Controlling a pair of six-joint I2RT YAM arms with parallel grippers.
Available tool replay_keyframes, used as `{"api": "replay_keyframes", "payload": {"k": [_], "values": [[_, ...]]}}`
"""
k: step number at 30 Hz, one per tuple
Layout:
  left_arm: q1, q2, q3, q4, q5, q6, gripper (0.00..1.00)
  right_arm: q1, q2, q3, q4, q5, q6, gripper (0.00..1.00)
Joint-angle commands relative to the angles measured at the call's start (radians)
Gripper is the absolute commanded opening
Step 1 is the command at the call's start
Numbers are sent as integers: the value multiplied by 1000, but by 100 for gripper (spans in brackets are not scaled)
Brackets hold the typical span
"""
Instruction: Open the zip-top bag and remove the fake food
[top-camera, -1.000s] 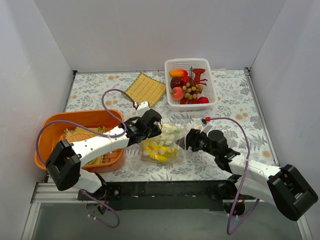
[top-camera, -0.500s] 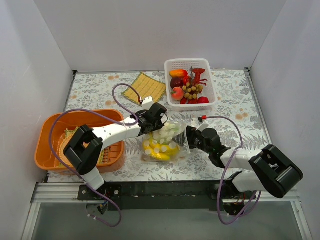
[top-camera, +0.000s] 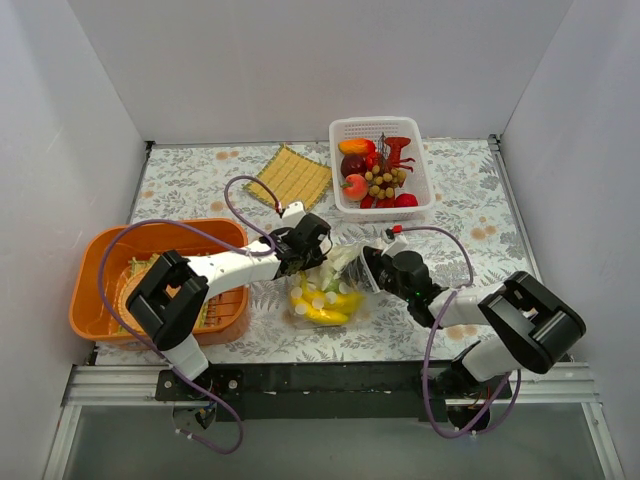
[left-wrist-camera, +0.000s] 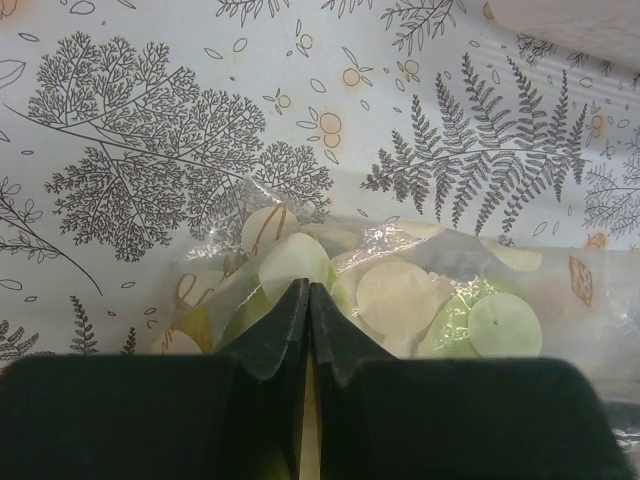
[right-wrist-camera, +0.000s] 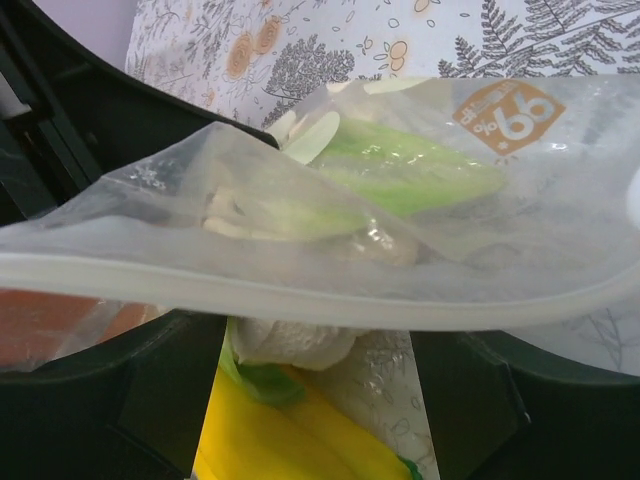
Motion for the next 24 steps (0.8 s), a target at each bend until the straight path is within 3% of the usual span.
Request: {"api": "replay_keyframes", "payload": {"k": [1,4,7,8,10,11,12,14,24], "values": [[-6,-29,-32,-24,68,-8,3,9,53,67,71,26,15,80],[-6,-37,-46,-12,90,-9,2,11,82,72,93,32,26,80],[-6,-71,-55,6,96,5,3,11,100,75,94,35,27,74],[-5,-83,-50,3,90,8,5,12,96,64,99,37,26,61],[-4,-123,-25,-38,59,12,23,11,82,54,96,42,26,43],[-4,-138,-18,-59,44,11,30,11,59,43,88,46,23,28],[-4,-153,-14,-101,20,6,39,11,45,38,76,60,17,24],[-4,-210,-11,-132,6,-15,49,11,-2,26,30,65,12,17],[-4,-345,-115,-244,39,-107,47,11,-113,-31,-15,147,13,10]]}}
